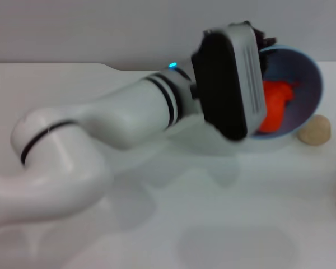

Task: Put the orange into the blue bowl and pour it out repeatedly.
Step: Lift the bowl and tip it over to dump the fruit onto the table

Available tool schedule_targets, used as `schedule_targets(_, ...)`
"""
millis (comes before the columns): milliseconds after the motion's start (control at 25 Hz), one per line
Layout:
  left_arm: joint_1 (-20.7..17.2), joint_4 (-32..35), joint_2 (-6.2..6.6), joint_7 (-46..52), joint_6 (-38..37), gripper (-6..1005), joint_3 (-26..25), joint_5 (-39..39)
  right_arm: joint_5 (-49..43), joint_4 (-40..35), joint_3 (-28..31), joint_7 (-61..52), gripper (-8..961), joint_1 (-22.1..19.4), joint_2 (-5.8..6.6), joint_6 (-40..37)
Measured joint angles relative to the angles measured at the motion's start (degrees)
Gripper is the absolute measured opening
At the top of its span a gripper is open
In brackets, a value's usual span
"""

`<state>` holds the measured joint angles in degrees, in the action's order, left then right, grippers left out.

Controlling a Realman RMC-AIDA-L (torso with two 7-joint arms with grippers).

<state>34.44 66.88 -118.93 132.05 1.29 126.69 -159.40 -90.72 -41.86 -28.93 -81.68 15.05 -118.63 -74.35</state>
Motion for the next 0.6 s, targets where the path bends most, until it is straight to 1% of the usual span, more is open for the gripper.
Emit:
schedule_targets(80,-2.19,0.40,-0.02,-2.14,5.05,-1,1.56,-3.79,0.02,0.74,0.29,0.73,503,0.03,0.01,0.00)
schedule_targets(160,-4.04,0.78,-0.01,-6.13,8.69,-1,2.59,-5.05,0.06,1.16,0.43,1.18,503,0.14,0.01,0.00)
schedule_targets(200,-5.22,0.99,-0.01,-10.23,11.36,-1,3.60,-5.28,0.09,1.24,0.46,1.29,503,0.20,0.02,0.01)
schedule_targets(240,-5.66,1.04,-0.01,-11.67,12.28,-1,4.02,-5.29,0.10,1.27,0.49,1.34,503,0.30,0.03,0.00)
schedule_targets(320,-7.40,0.96,-0.03,-18.57,16.95,-1,5.64,-5.19,0.11,1.29,0.53,1.35,503,0.51,0.04,0.01)
schedule_targets(400,-8.74,0.58,-0.03,-23.07,20.92,-1,6.89,-4.94,0.11,1.31,0.54,1.37,502,0.87,0.07,0.00)
schedule_targets(440,-9.12,0.50,-0.04,-24.45,22.35,-1,7.21,-4.84,0.11,1.31,0.54,1.37,502,0.87,0.07,0.00)
schedule_targets(600,-9.70,-0.47,-0.08,-26.86,24.23,-1,7.71,-4.82,0.12,1.34,0.55,1.38,502,1.47,0.19,0.09)
